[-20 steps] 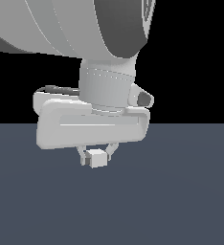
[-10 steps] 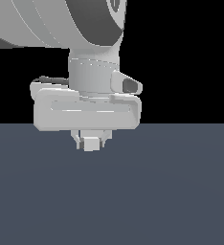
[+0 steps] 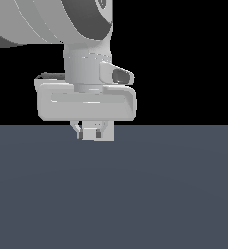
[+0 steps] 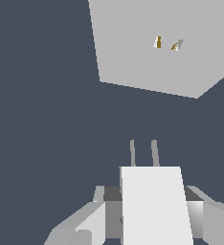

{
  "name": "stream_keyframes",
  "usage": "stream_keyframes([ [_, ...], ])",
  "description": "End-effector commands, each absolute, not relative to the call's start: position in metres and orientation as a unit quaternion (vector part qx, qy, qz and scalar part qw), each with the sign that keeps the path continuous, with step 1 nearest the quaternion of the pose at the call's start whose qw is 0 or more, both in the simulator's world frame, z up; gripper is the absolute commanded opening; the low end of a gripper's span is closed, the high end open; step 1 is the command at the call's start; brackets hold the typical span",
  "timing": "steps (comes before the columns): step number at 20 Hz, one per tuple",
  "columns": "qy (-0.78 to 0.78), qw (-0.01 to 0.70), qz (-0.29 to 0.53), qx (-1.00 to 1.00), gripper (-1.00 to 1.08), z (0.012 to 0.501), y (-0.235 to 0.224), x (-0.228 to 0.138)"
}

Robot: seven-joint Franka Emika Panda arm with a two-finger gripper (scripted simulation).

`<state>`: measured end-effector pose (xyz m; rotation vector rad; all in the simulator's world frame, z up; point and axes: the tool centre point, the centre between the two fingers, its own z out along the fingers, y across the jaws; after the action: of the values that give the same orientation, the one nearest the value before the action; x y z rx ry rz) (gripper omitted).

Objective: Plug the charger into the wall socket.

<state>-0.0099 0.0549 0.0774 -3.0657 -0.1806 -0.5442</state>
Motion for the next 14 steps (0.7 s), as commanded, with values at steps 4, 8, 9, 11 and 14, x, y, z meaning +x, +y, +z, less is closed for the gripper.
stream_keyframes([
  [4,-0.013,0.003,-0.174,-0.985,-1.0,0.088,0.057,0.002],
  [8,0.013,-0.002,-0.173,-0.985,-1.0,0.094,0.057,0.008],
  [9,0.018,-0.003,-0.173,-0.985,-1.0,0.095,0.057,0.01],
  [11,0.028,-0.005,-0.173,-0.985,-1.0,0.097,0.057,0.012],
  [14,0.039,-0.007,-0.172,-0.984,-1.0,0.099,0.057,0.015],
])
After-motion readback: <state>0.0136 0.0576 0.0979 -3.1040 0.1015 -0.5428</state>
